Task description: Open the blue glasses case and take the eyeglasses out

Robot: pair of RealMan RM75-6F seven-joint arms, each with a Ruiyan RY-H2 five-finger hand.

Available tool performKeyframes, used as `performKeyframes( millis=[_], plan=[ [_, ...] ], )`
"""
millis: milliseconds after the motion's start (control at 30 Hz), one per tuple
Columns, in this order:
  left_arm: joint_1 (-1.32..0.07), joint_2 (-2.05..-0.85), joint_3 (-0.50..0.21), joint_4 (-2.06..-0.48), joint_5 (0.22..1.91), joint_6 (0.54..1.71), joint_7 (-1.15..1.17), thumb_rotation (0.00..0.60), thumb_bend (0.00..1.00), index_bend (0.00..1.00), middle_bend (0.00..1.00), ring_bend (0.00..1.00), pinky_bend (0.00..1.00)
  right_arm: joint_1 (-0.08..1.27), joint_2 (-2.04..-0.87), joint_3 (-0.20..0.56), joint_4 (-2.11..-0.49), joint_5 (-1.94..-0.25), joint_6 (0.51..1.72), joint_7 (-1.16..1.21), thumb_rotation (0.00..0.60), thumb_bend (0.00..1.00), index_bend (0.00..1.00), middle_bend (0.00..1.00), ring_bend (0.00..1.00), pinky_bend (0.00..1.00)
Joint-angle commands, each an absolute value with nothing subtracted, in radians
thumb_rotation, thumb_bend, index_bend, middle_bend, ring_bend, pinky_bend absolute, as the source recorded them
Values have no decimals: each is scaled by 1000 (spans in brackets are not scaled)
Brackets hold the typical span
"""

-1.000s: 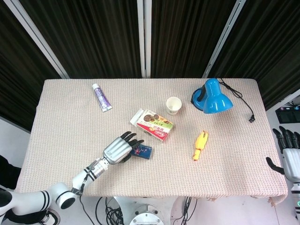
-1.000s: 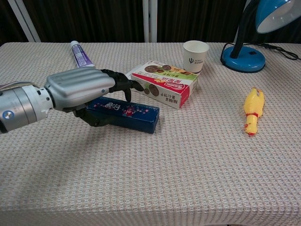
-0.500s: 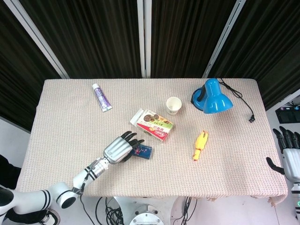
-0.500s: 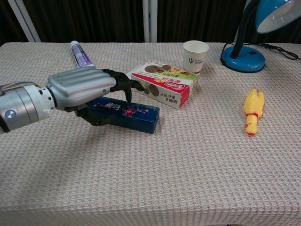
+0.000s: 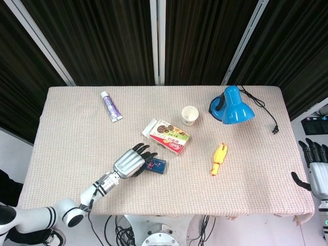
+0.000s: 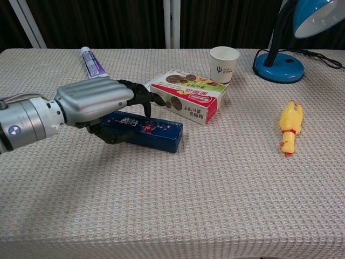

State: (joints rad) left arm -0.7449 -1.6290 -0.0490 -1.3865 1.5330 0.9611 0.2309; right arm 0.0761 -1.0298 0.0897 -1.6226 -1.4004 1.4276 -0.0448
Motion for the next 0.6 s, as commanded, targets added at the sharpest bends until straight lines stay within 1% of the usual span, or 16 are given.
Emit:
performKeyframes(
  millis=[33,200,467,600],
  plan=[
    [-745,-1632,-50,-1384,1532,966,221,600,459,162,390,103,135,77,-1031,89,-1622,-1402,1427,-45,600,211,0,0,0,0],
    [-745,-1633,-57,-1390,1516,967,193,600,501,183,439,122,135,77,-1032,90,-1620,-1401,1426,-44,600,212,0,0,0,0],
    [-749,-1624,-73,-1422,1455,932,176,600,559,235,518,158,136,77,-1034,90,-1616,-1402,1427,-41,600,212,0,0,0,0],
    [-758,-1618,-89,-1441,1414,909,193,600,582,266,584,197,143,77,-1036,90,-1614,-1404,1429,-40,600,212,0,0,0,0]
  ],
)
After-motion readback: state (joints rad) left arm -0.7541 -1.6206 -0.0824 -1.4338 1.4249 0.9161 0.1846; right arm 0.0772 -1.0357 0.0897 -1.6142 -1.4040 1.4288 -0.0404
